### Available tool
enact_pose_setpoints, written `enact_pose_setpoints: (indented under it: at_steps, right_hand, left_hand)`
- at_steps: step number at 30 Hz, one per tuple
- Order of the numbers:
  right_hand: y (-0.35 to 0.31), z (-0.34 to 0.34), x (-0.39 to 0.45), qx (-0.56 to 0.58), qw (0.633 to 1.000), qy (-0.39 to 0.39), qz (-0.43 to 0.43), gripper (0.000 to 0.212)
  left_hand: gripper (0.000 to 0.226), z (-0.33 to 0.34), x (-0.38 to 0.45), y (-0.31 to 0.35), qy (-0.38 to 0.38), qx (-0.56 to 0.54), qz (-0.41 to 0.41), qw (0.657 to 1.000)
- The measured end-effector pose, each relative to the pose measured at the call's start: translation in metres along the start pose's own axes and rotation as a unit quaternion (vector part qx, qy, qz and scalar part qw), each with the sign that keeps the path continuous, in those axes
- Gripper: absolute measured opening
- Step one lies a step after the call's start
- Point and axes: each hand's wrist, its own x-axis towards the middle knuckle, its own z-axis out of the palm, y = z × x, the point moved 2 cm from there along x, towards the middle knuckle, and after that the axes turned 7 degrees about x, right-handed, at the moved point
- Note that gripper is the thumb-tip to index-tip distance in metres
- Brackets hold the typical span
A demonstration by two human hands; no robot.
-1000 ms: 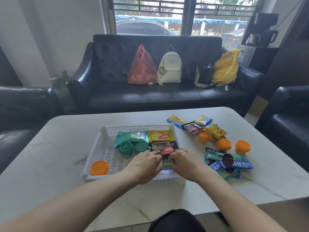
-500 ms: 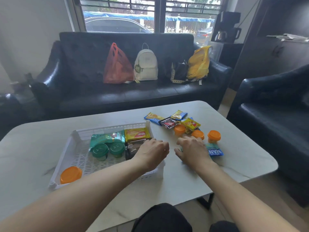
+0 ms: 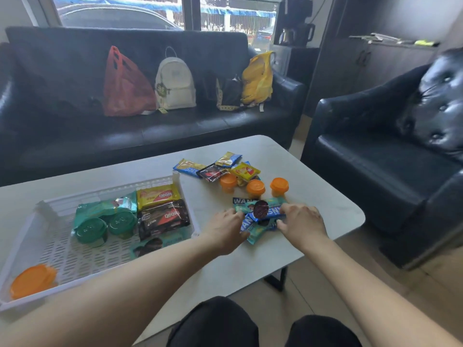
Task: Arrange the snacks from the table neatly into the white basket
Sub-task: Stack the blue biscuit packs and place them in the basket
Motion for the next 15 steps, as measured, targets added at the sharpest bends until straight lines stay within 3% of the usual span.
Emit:
enact_pose_setpoints:
  at_steps: [11, 15]
  right_hand:
    - [0.026, 0.03, 0.009, 0.037, 0.999, -0.029, 0.019, 0.042]
    - [0.026, 0.036, 0.024, 0.105, 0.99, -0.01, 0.09, 0.044]
  left_hand:
    - [0.108, 0.033, 0.03, 0.022, -0.009, -0.015, -0.045, 0.999]
    - [0.106, 0.039, 0.035, 0.017, 0.001, -0.001, -0.052, 0.999]
